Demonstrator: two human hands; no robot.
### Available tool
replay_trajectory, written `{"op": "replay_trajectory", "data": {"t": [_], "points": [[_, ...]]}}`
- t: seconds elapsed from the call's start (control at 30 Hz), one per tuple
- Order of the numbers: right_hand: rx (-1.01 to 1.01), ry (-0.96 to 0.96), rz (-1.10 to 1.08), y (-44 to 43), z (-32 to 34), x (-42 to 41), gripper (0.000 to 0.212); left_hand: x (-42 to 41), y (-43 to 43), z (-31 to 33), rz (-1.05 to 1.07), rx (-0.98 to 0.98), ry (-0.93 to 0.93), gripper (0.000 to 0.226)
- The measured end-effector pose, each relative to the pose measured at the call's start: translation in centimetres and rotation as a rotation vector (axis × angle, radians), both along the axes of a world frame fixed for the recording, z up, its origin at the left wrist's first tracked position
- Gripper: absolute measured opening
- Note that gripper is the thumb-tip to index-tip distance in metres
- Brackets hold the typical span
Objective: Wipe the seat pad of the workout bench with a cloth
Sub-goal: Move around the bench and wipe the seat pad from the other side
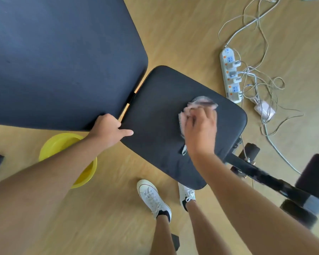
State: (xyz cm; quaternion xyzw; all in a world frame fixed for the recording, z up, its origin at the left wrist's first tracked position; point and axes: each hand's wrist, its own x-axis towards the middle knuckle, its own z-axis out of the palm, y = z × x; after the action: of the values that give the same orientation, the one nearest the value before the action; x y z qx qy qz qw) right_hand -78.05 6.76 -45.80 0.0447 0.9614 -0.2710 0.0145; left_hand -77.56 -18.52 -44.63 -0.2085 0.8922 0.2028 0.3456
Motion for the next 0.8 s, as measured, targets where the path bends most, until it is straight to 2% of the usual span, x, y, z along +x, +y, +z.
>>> {"op": "replay_trajectory", "data": {"t": [0.03,0.13,0.17,0.2,0.23,0.27,0.3,0.37,0.4,0.43,0.47,0.5,0.6,0.63,0.67,0.7,0.8], "points": [[-0.023,-0.002,0.121,-1.2,-0.1,2.3,0.031,0.0,-0.1,-0.3,-0.012,0.005,-0.011,0.037],[0.018,-0.088,0.694,2.2,0.3,10.4,0.024,0.2,-0.3,-0.8,-0.032,-0.014,-0.023,0.048],[0.060,-0.107,0.800,4.7,0.9,11.5,0.023,0.2,-0.5,-1.1,-0.034,-0.015,-0.014,0.049],[0.086,-0.102,0.813,7.4,1.3,11.6,0.026,0.1,-0.5,-1.1,-0.027,-0.016,-0.020,0.050],[0.097,-0.077,0.716,9.5,1.6,10.7,0.035,0.0,-0.5,-1.2,-0.022,-0.015,-0.024,0.051],[0.093,-0.046,0.532,10.9,1.9,9.1,0.042,-0.1,-0.5,-1.2,-0.013,-0.015,-0.030,0.052],[0.098,-0.048,0.294,11.5,2.3,7.0,0.040,-0.1,-0.5,-1.3,-0.009,-0.015,-0.028,0.052],[0.106,-0.116,-0.172,10.6,1.9,2.3,0.018,-0.1,-0.5,-1.1,-0.013,-0.018,-0.026,0.052],[0.079,-0.144,-0.302,9.0,1.6,0.5,0.012,-0.2,-0.3,-0.9,-0.016,-0.016,-0.025,0.052],[0.054,-0.137,-0.306,6.8,0.8,-0.6,0.011,-0.2,-0.4,-0.9,-0.011,-0.012,-0.024,0.052],[0.020,-0.092,-0.193,4.4,0.4,-0.9,0.011,-0.3,-0.4,-0.8,0.004,-0.006,-0.030,0.052],[0.024,-0.033,0.030,2.3,0.2,-0.4,0.011,-0.3,-0.3,-0.8,0.015,0.000,-0.034,0.052],[0.161,0.010,0.919,1.6,1.0,5.3,0.004,-0.4,-0.2,-0.8,0.040,0.007,-0.047,0.046],[0.207,-0.005,1.051,3.6,1.6,6.5,0.006,-0.4,-0.2,-0.8,0.052,0.016,-0.056,0.041],[0.190,-0.041,1.049,5.9,2.1,6.7,0.008,-0.4,-0.1,-0.8,0.075,0.032,-0.065,0.044],[0.156,-0.078,0.915,7.9,2.7,5.8,0.011,-0.3,-0.1,-0.9,0.105,0.043,-0.061,0.054],[0.165,-0.150,0.224,8.5,4.0,-1.6,0.016,0.0,-0.1,-1.0,0.140,0.049,-0.049,0.062]]}}
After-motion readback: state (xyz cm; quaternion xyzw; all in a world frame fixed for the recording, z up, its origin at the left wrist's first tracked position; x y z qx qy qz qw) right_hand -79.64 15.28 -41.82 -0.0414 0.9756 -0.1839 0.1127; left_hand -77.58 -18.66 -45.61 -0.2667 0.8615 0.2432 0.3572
